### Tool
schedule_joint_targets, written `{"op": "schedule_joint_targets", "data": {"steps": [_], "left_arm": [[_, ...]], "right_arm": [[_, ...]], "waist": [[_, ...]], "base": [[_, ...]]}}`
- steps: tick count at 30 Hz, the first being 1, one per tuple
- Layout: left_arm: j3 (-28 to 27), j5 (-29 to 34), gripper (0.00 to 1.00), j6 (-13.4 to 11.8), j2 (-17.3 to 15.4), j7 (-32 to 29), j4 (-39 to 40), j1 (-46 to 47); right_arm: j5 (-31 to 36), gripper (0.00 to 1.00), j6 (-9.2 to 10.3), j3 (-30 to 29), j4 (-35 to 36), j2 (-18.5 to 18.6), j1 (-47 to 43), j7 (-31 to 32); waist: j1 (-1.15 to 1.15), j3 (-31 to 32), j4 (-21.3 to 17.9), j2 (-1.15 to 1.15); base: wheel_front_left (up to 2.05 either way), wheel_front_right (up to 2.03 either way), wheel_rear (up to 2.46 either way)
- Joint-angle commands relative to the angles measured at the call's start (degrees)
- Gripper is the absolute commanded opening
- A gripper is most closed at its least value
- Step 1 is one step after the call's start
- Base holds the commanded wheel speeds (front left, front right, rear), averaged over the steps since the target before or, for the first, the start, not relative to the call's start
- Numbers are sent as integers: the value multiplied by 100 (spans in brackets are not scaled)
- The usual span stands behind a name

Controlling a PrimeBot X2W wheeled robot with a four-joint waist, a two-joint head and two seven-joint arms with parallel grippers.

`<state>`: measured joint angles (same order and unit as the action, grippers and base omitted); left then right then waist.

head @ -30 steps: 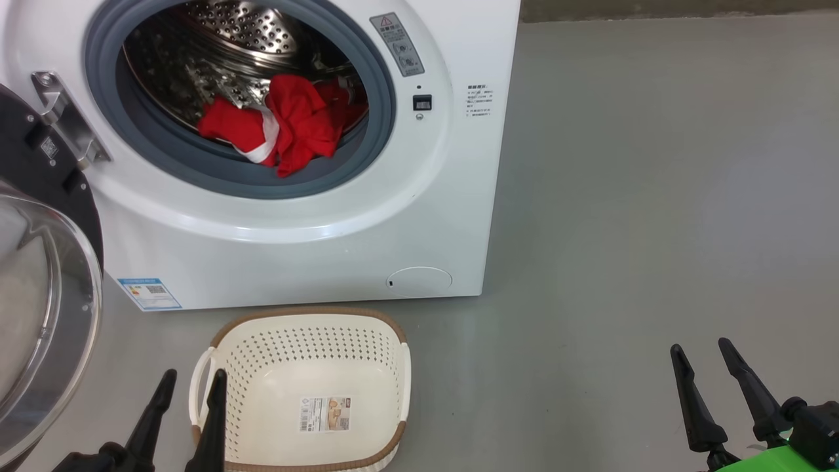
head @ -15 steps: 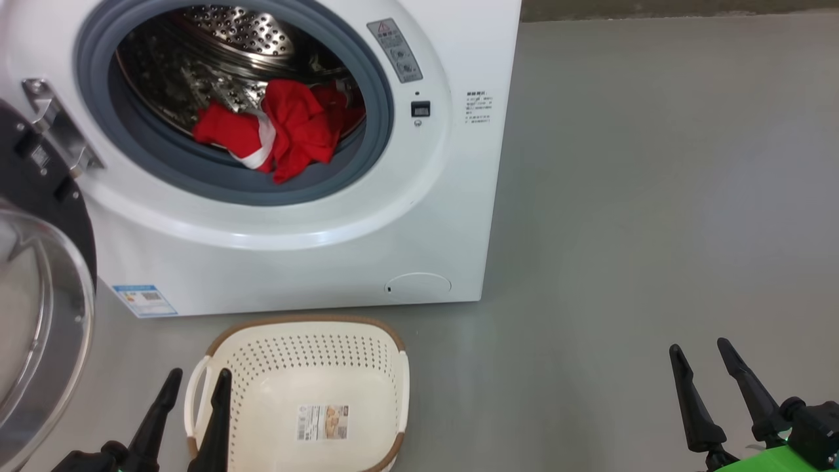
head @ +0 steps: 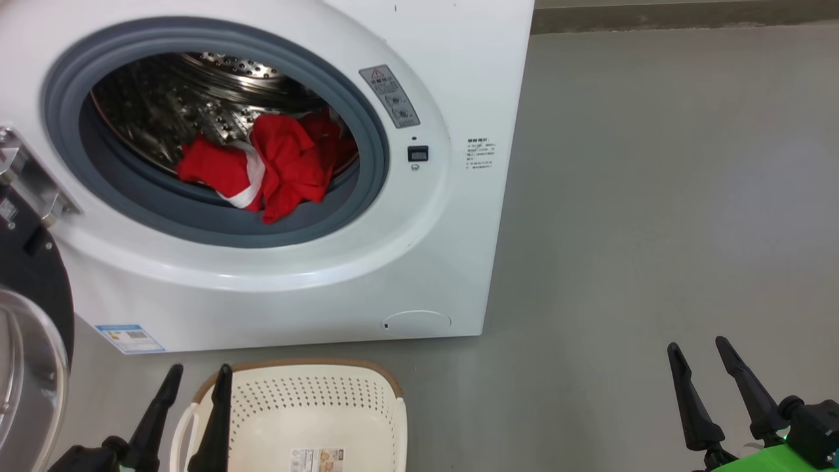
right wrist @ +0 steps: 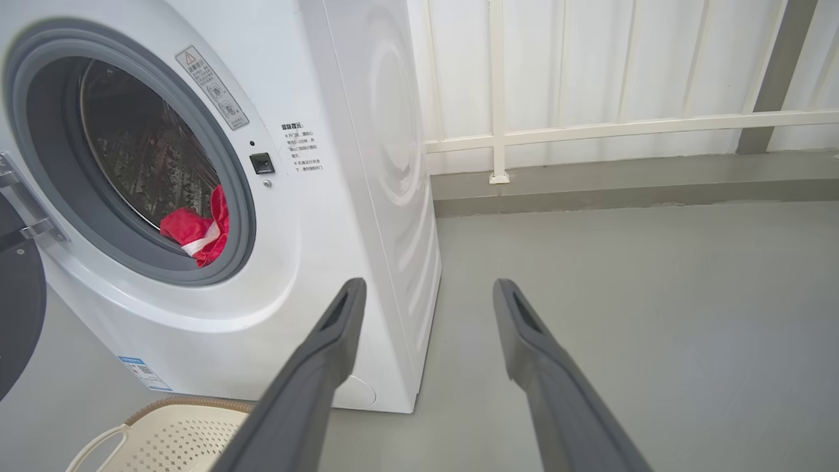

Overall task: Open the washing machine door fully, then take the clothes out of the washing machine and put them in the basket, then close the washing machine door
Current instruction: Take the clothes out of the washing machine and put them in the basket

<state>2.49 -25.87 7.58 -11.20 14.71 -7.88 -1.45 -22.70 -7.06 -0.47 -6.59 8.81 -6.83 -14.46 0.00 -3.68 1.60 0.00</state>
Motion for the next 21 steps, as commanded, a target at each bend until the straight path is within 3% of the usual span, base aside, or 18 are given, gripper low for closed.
{"op": "schedule_joint_targets", "data": {"steps": [1, 21], "left_arm": [[-176, -7, 100, -9, -91, 29, 107, 223], [-58, 39, 100, -9, -72, 29, -107, 272]], "right_arm": [[87, 100, -43, 125, 154, 89, 195, -54], [91, 100, -43, 170, 137, 84, 204, -54]], "waist": [[0, -9, 9, 0], [0, -61, 55, 0]], "base": [[51, -51, 0], [4, -4, 0]]}}
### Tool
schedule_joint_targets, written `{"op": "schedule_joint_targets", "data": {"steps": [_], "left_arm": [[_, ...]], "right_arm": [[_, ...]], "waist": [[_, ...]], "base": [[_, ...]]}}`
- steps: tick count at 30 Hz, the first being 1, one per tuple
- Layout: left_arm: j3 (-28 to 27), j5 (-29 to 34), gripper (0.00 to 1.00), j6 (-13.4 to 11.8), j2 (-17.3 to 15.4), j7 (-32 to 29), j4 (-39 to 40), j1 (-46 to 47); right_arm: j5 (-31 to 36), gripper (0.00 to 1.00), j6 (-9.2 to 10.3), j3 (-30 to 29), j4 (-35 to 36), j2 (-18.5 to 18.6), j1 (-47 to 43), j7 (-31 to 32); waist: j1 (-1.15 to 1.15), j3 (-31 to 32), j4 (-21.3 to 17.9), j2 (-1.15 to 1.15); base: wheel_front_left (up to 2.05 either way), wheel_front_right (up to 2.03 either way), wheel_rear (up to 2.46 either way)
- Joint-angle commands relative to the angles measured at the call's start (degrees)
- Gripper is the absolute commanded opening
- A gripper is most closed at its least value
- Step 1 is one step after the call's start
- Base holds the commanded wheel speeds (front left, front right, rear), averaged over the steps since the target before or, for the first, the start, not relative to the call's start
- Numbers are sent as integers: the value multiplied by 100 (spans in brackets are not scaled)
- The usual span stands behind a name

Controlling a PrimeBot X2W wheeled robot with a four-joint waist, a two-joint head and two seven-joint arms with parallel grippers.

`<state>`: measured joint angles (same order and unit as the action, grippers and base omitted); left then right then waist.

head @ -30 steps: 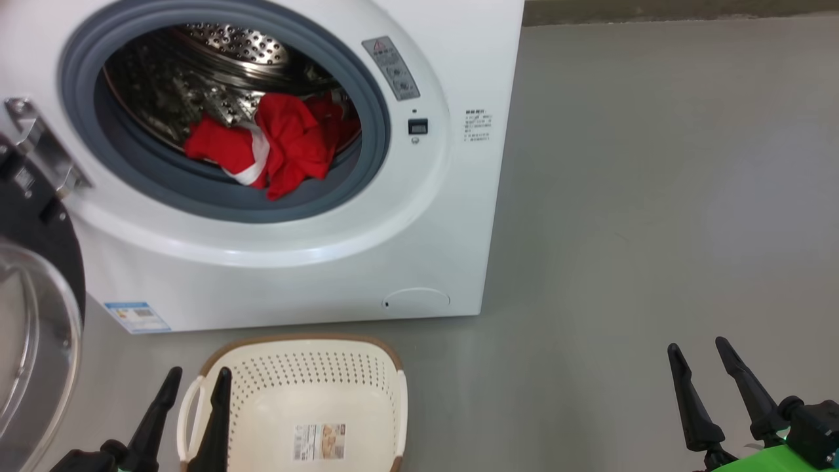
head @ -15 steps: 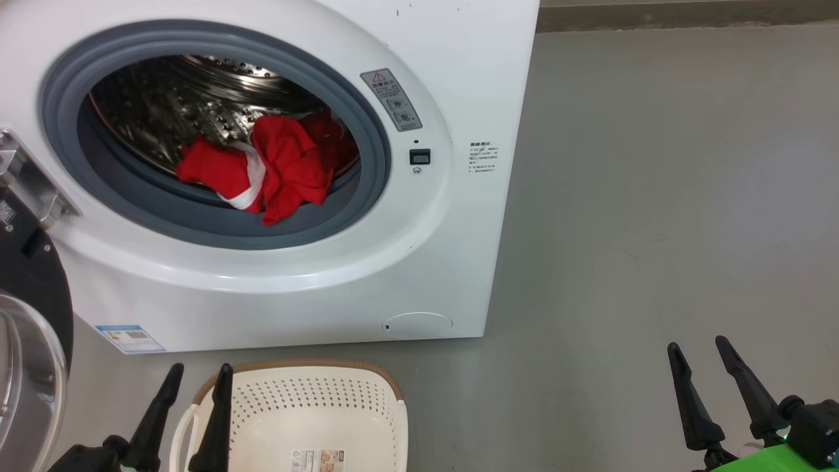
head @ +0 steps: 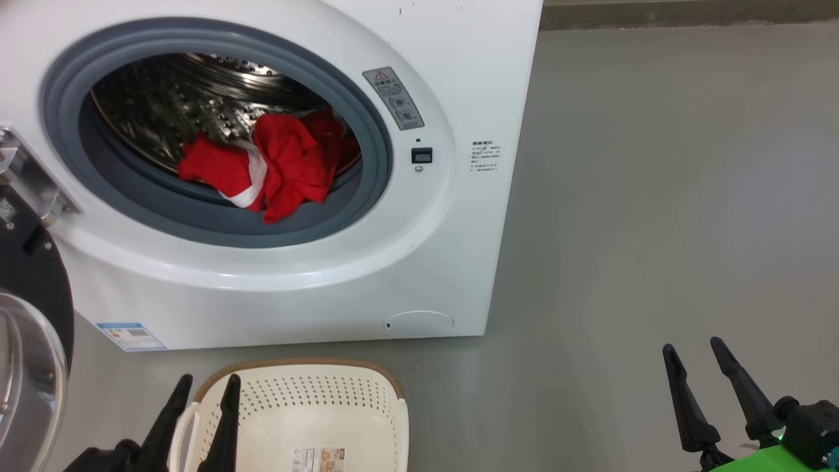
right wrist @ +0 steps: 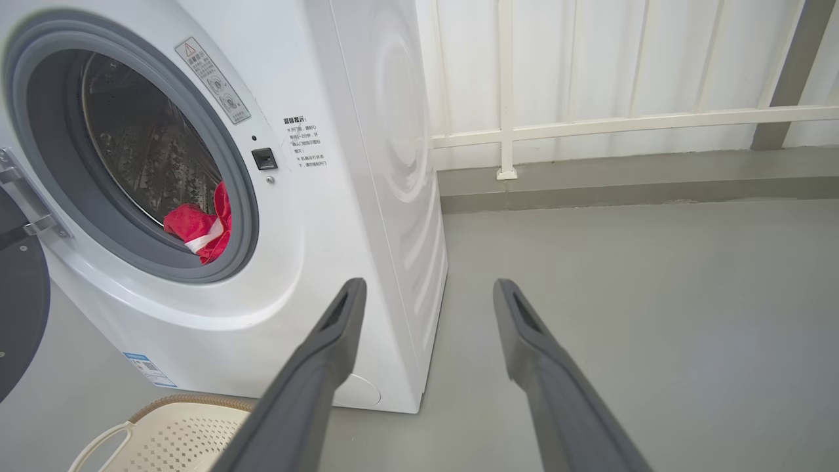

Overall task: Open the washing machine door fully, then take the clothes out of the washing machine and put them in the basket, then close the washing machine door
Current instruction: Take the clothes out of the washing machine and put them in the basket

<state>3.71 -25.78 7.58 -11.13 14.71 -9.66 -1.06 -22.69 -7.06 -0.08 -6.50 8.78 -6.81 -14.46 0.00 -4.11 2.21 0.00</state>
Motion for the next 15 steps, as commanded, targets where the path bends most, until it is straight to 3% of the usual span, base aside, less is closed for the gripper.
{"op": "schedule_joint_targets", "data": {"steps": [1, 6, 15], "left_arm": [[-197, 9, 100, -9, -55, 29, -10, 263], [-199, 8, 100, -9, -6, 29, -368, 643], [-198, 22, 100, -9, -84, 29, -1486, 2196]], "right_arm": [[88, 100, -43, 137, 130, 82, 213, -54], [91, 100, -43, 190, 168, 51, 322, -54], [101, 100, -43, 287, 197, -55, 713, -54]], "waist": [[0, -45, -12, 0], [0, -284, -76, 0], [0, -1016, -375, 0]], "base": [[0, 0, 0], [0, 0, 0], [0, 0, 0]]}}
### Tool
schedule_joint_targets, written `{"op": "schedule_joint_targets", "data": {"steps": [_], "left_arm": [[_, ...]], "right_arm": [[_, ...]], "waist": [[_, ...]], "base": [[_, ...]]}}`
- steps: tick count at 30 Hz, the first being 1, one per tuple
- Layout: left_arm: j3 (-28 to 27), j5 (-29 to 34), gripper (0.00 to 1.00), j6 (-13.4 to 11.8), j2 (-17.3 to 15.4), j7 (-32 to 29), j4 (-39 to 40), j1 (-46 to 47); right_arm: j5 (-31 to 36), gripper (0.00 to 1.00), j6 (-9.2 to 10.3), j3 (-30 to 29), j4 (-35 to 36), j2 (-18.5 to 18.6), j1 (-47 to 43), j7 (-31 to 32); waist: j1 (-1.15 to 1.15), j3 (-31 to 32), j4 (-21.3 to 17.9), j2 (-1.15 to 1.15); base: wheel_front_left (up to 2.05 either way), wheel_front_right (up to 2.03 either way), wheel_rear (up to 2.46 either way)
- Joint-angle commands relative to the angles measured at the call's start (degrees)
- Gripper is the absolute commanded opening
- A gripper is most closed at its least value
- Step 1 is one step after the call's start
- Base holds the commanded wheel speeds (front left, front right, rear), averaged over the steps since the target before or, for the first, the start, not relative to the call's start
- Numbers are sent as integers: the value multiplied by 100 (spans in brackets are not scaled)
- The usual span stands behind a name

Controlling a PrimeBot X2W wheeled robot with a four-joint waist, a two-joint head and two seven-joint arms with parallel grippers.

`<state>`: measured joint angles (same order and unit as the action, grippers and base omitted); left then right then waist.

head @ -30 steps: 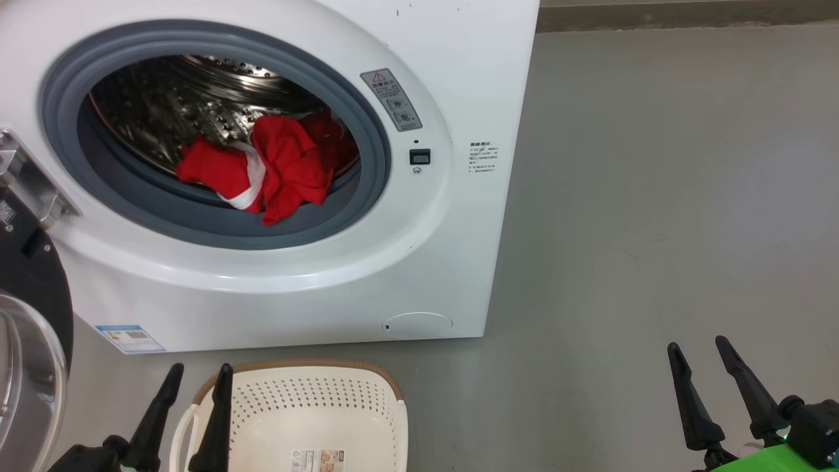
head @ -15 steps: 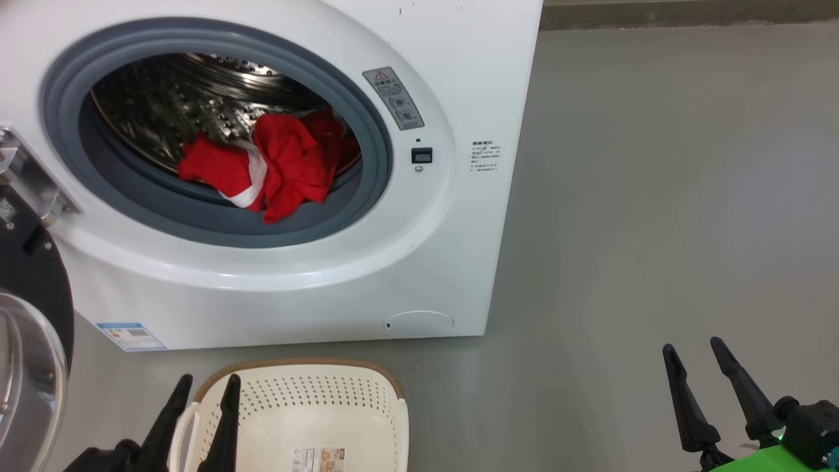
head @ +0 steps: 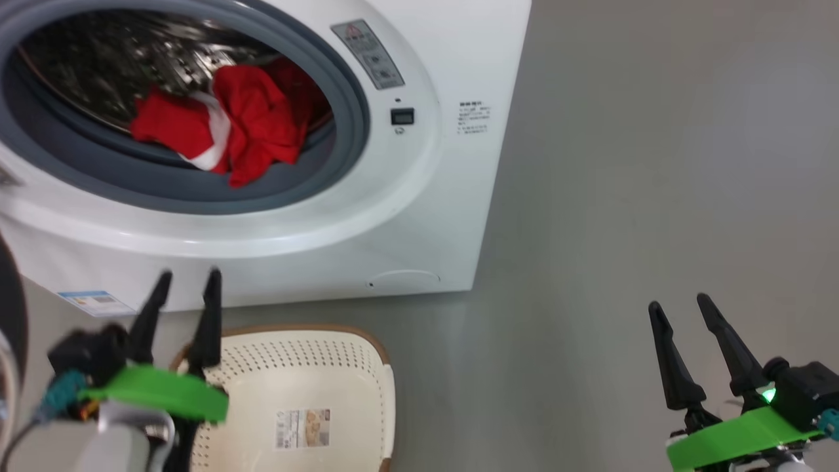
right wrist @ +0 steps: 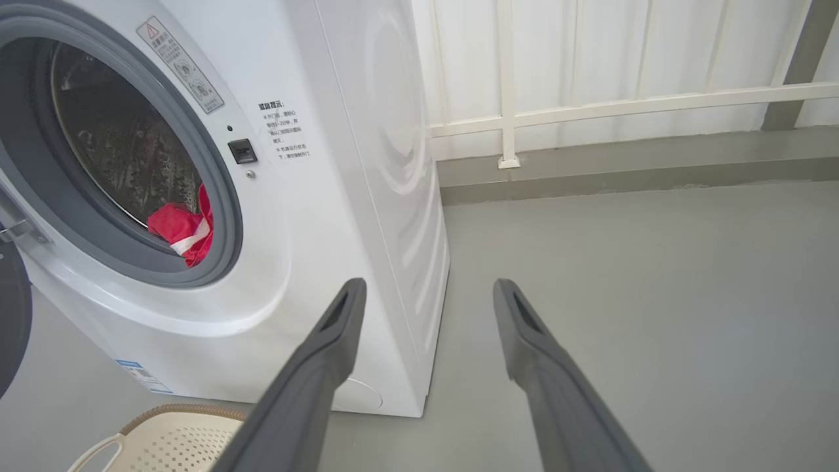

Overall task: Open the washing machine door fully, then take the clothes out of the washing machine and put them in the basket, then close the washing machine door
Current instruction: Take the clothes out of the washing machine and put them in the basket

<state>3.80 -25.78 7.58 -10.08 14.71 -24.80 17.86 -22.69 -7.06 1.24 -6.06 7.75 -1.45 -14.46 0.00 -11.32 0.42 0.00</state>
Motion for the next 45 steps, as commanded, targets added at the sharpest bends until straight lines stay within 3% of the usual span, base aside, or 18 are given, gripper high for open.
{"op": "schedule_joint_targets", "data": {"steps": [1, 26, 37, 45], "left_arm": [[-218, 14, 100, -9, -200, 29, -102, 470], [547, -412, 100, -9, -1014, 29, -2918, 4074], [853, -822, 100, -9, -1432, 29, -3570, 4989], [1061, -1130, 100, -9, -1560, 29, -3831, 5353]], "right_arm": [[102, 100, -43, 162, 151, 35, 218, -54], [134, 100, -43, 225, 323, -303, 1061, -54], [131, 100, -43, 323, 346, -403, 1201, -54], [138, 100, -43, 395, 396, -431, 1201, -54]], "waist": [[0, -363, -238, 0], [0, -2019, -967, 0], [0, -2438, -1142, 0], [0, -2572, -1256, 0]], "base": [[0, 0, 0], [0, 0, 0], [0, 0, 0], [0, 0, 0]]}}
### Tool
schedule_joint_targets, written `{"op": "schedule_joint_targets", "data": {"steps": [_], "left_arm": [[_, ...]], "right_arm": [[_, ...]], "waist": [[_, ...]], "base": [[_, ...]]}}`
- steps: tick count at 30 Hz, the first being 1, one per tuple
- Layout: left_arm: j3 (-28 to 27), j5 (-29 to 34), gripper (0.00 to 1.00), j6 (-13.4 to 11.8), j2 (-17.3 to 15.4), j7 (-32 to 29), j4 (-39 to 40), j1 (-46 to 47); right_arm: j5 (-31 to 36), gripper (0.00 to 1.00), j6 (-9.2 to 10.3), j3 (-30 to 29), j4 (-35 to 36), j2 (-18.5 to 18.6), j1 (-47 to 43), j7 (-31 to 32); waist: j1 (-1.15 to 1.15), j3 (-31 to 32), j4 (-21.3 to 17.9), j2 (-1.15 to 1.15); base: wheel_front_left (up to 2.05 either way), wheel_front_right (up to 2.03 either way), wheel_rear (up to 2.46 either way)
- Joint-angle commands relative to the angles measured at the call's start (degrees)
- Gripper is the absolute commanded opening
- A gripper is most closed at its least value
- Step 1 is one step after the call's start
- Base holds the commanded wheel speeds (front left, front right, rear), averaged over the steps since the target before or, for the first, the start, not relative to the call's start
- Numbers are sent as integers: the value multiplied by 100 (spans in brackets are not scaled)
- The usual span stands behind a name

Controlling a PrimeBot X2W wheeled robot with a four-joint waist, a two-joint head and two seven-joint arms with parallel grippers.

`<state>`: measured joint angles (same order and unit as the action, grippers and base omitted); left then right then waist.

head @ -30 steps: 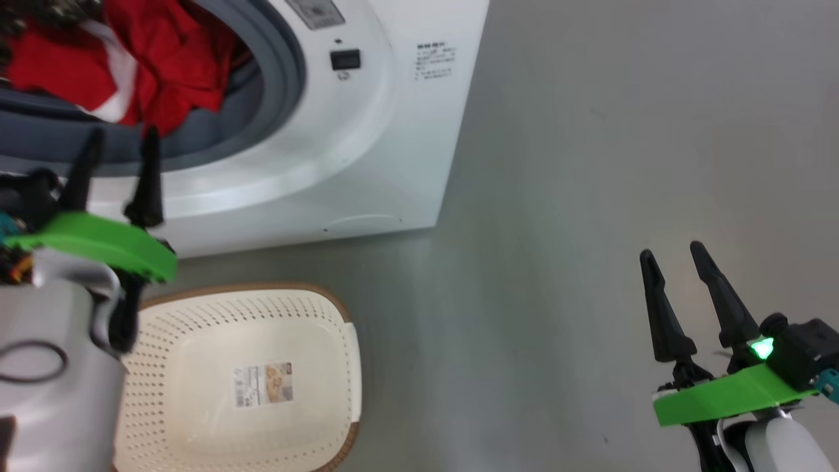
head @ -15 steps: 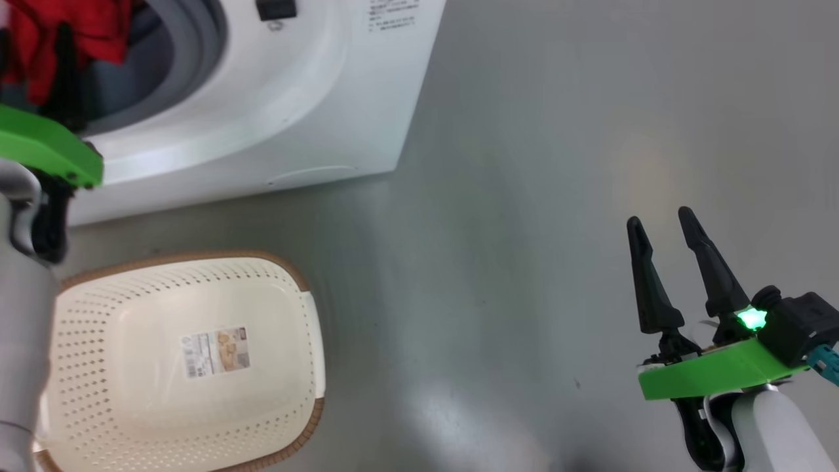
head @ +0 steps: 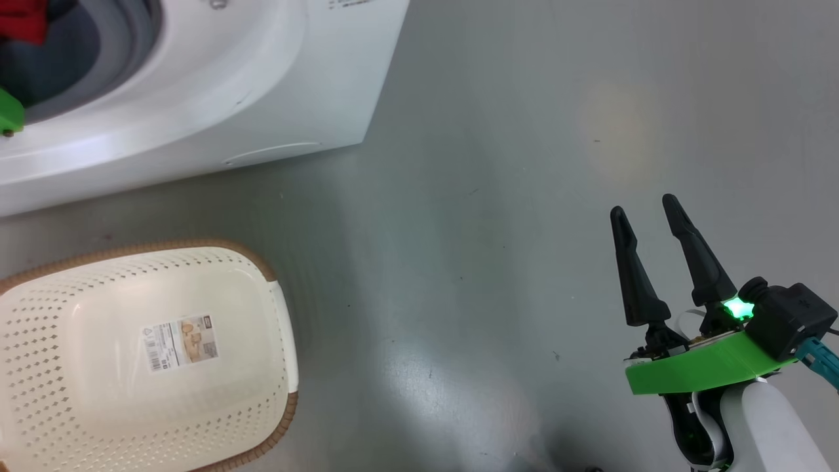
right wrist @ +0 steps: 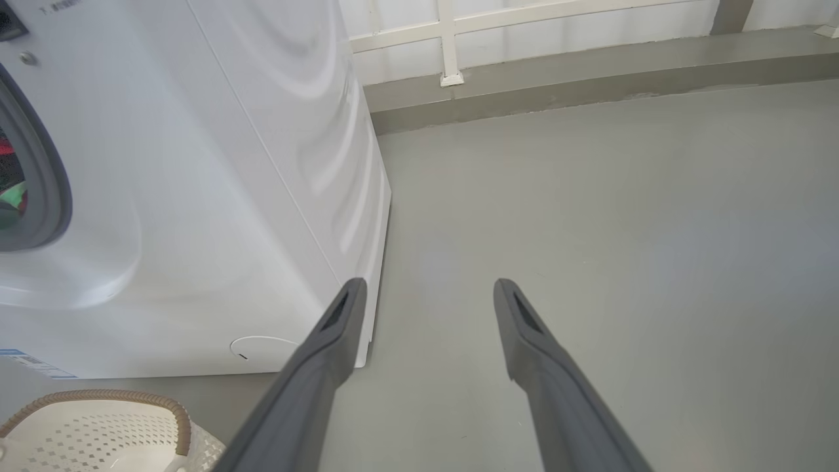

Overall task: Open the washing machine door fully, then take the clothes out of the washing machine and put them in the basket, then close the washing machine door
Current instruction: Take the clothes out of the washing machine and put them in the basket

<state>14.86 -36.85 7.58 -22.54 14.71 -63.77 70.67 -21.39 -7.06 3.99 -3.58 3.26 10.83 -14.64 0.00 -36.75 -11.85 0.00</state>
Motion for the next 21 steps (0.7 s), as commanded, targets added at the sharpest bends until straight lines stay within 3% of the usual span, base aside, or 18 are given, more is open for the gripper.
{"op": "schedule_joint_targets", "data": {"steps": [1, 13, 21], "left_arm": [[16, -48, 100, -9, -321, 29, 52, 96], [594, -208, 100, -9, -536, 29, -223, 244], [670, -233, 97, -9, -563, 29, -381, 320]], "right_arm": [[8, 100, -43, 126, 154, 16, -29, -36], [20, 100, -43, 246, 221, 18, -74, -36], [21, 100, -43, 272, 283, 32, -129, -36]], "waist": [[0, -39, -39, 0], [0, -29, -182, 0], [0, -16, -225, 0]], "base": [[0, 0, 0], [0, 0, 0], [0, 0, 0]]}}
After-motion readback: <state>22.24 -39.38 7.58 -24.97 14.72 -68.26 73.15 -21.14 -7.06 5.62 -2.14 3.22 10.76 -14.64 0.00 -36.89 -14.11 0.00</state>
